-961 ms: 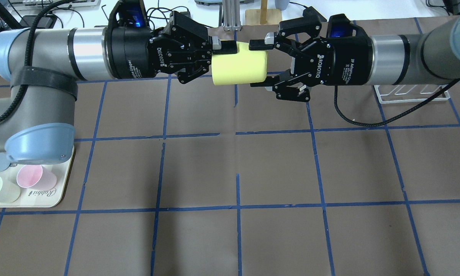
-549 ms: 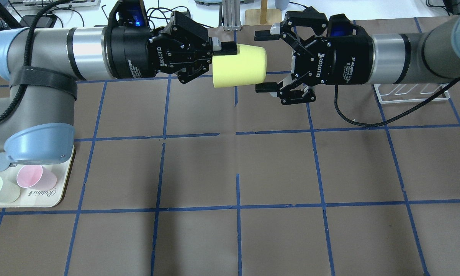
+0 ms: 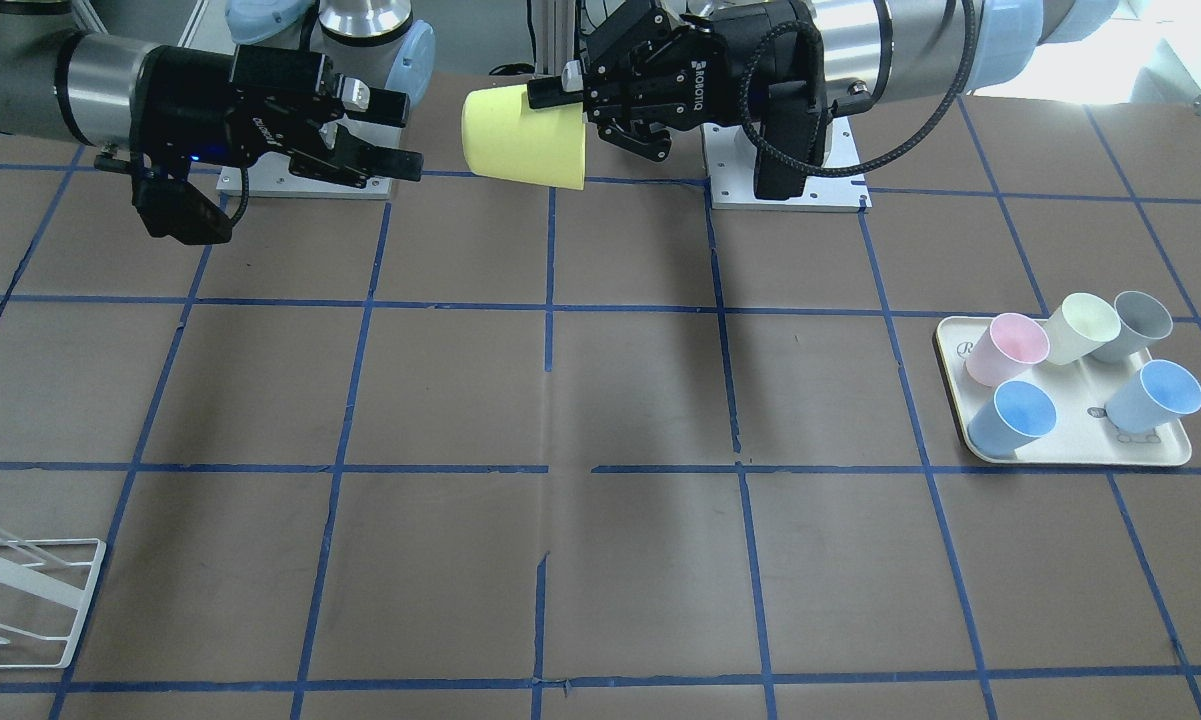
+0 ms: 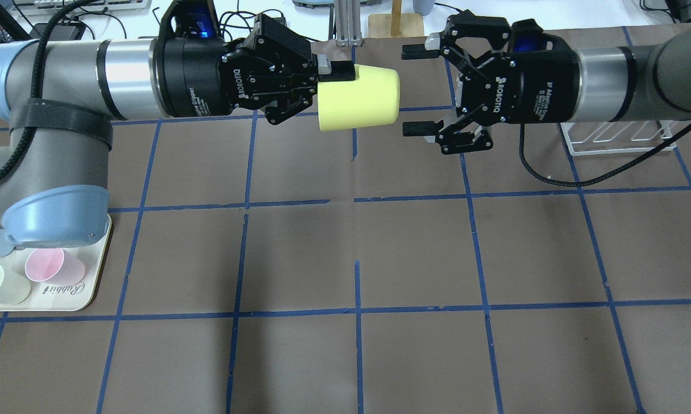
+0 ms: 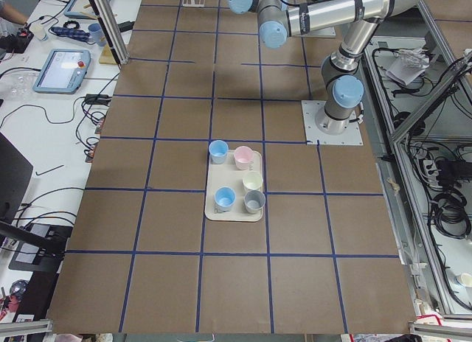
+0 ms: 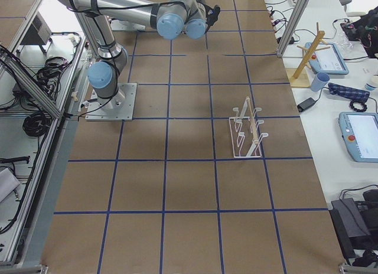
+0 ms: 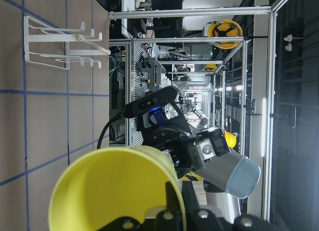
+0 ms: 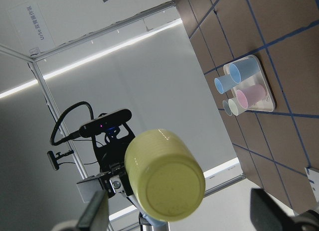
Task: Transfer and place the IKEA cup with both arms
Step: 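Open the right gripper and pull it away from the yellow cup, then carry the yellow cup toward the tray with the left gripper while the right withdraws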
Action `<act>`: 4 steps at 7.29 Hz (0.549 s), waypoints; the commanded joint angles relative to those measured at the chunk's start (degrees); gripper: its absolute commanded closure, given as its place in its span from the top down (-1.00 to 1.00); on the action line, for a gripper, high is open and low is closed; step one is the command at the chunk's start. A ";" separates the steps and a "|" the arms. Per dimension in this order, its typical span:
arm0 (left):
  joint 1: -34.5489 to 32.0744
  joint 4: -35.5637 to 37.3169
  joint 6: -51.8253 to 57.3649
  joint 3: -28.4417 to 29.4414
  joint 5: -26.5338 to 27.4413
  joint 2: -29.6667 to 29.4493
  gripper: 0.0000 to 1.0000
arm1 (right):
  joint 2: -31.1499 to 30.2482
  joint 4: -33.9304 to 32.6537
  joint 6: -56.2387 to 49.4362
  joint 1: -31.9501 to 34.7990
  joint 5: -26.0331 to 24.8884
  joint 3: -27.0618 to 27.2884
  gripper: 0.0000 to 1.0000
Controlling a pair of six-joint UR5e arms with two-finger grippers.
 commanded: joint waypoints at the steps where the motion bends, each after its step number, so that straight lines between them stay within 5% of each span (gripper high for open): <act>1: 0.12 1.61 -2.87 1.56 11.18 1.58 -1.00 | 0.08 -0.36 0.03 -5.96 -9.37 -0.65 1.00; 3: 0.30 0.31 -3.05 4.64 24.89 1.49 -1.00 | -0.18 -2.98 -0.23 -9.51 -18.95 -1.26 1.00; 4: 0.82 -0.22 -2.53 5.52 32.51 0.97 -1.00 | -0.10 -9.44 1.68 -9.51 -22.73 -1.09 1.00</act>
